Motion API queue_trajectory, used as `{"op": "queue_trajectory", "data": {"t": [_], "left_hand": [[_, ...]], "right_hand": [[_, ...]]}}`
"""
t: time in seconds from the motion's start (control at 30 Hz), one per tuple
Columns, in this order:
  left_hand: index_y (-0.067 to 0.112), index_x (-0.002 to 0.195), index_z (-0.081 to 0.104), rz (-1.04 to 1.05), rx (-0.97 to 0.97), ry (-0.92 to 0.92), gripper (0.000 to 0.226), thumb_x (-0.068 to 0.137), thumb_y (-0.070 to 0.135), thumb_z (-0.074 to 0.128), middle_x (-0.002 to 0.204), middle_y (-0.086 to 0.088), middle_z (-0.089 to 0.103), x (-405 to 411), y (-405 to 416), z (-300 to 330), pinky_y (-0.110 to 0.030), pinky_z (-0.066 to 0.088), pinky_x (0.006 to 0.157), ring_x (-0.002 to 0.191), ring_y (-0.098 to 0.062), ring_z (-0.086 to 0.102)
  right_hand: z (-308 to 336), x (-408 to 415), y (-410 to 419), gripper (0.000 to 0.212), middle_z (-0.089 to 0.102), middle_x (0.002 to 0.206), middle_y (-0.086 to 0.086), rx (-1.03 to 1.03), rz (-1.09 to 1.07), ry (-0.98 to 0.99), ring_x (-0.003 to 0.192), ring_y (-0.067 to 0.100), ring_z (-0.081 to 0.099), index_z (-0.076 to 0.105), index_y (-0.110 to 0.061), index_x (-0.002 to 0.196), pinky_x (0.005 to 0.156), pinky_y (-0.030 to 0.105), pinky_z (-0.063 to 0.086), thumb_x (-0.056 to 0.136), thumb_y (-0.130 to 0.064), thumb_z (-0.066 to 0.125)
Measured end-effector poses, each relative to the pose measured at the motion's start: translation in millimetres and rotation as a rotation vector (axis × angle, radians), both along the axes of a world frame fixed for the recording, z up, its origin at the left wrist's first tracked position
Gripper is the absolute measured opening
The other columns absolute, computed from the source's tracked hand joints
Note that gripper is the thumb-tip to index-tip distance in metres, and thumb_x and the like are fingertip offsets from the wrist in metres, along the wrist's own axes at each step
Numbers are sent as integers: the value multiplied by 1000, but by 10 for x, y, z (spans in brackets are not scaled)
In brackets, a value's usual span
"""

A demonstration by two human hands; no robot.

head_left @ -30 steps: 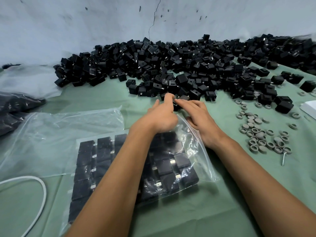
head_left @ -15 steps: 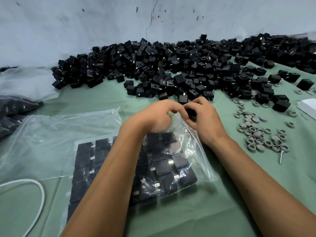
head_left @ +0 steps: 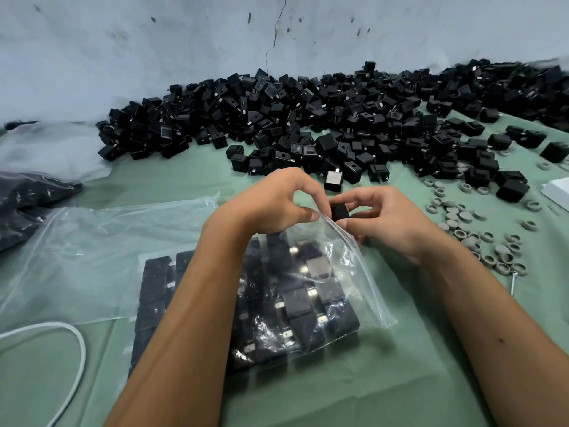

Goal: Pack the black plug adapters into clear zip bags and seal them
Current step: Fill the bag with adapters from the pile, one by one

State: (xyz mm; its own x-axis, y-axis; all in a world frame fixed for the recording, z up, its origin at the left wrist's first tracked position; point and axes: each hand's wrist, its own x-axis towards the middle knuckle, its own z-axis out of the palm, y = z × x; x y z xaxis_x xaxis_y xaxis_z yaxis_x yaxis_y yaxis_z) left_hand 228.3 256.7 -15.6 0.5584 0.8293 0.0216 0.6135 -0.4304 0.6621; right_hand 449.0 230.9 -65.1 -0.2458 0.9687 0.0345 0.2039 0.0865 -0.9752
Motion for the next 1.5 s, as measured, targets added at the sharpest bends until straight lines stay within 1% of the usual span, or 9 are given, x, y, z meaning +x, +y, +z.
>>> {"op": "queue_trajectory", "data": {"t": [0.2, 0.4, 0.53, 0.8, 0.93, 1.13, 1.23, 1.4, 1.5], "left_hand": [[33, 87, 80, 34, 29, -14, 16, 86, 17, 82, 118, 19, 61, -8, 11, 1, -36, 44, 106, 121, -7, 56], [30, 84, 80, 73, 34, 13, 17, 83, 14, 84, 119, 14, 61, -8, 5, 5, -39, 47, 107, 122, -10, 56], [28, 79, 79, 100, 34, 45, 19, 80, 11, 86, 125, 7, 63, -20, 3, 12, -42, 48, 106, 122, -14, 57], [27, 79, 79, 84, 50, 25, 18, 79, 11, 86, 116, 9, 67, 12, 0, 22, -45, 48, 105, 120, -14, 58], [27, 81, 80, 95, 84, 26, 19, 81, 9, 85, 114, 6, 67, 29, 8, 17, -44, 50, 102, 117, -15, 59], [29, 85, 80, 102, 107, 6, 17, 82, 13, 84, 113, 6, 64, 59, 8, 5, -44, 50, 101, 116, -13, 58], [30, 84, 80, 97, 140, -28, 19, 80, 12, 85, 109, 7, 66, 80, -4, 16, -44, 53, 96, 110, -12, 59], [24, 85, 80, 82, 199, -17, 15, 81, 10, 84, 108, 7, 67, 131, -13, 13, -38, 51, 98, 107, -10, 60], [22, 85, 80, 82, 212, 4, 14, 82, 8, 83, 108, 7, 67, 142, -12, -5, -37, 51, 98, 107, -10, 60]], "right_hand": [[61, 119, -24, 27, 74, 78, 12, 3, 50, -31, 58, 14, 62, 78, -9, 100, 47, 20, 48, 76, -21, 84], [68, 196, -16, 23, 67, 66, 13, 38, 58, 53, 45, 13, 48, 79, -12, 97, 44, 19, 40, 78, -25, 82], [66, 126, -35, 34, 77, 85, 11, -1, 141, -40, 55, 12, 60, 77, -9, 104, 44, 18, 42, 74, -24, 84], [5, -87, -64, 34, 72, 84, 3, 137, 15, -159, 65, 10, 56, 81, -35, 99, 61, 24, 50, 67, -46, 87], [-29, -145, -41, 44, 66, 85, -6, 204, -3, -183, 70, 7, 48, 80, -38, 105, 71, 25, 51, 62, -43, 86], [-11, -32, -21, 39, 70, 71, 10, 82, 83, -4, 54, 20, 51, 80, -27, 107, 48, 26, 39, 70, -33, 90], [-37, -65, -15, 38, 65, 68, 10, 18, 114, 63, 56, 23, 45, 81, -23, 108, 49, 25, 33, 71, -28, 88], [-114, -171, -26, 28, 69, 74, 25, 67, 52, 82, 65, 32, 54, 80, -21, 108, 64, 41, 44, 80, -21, 85], [-179, -226, -3, 20, 72, 80, 25, 171, 1, -82, 68, 43, 67, 80, -25, 103, 72, 52, 59, 86, -14, 83]]}}
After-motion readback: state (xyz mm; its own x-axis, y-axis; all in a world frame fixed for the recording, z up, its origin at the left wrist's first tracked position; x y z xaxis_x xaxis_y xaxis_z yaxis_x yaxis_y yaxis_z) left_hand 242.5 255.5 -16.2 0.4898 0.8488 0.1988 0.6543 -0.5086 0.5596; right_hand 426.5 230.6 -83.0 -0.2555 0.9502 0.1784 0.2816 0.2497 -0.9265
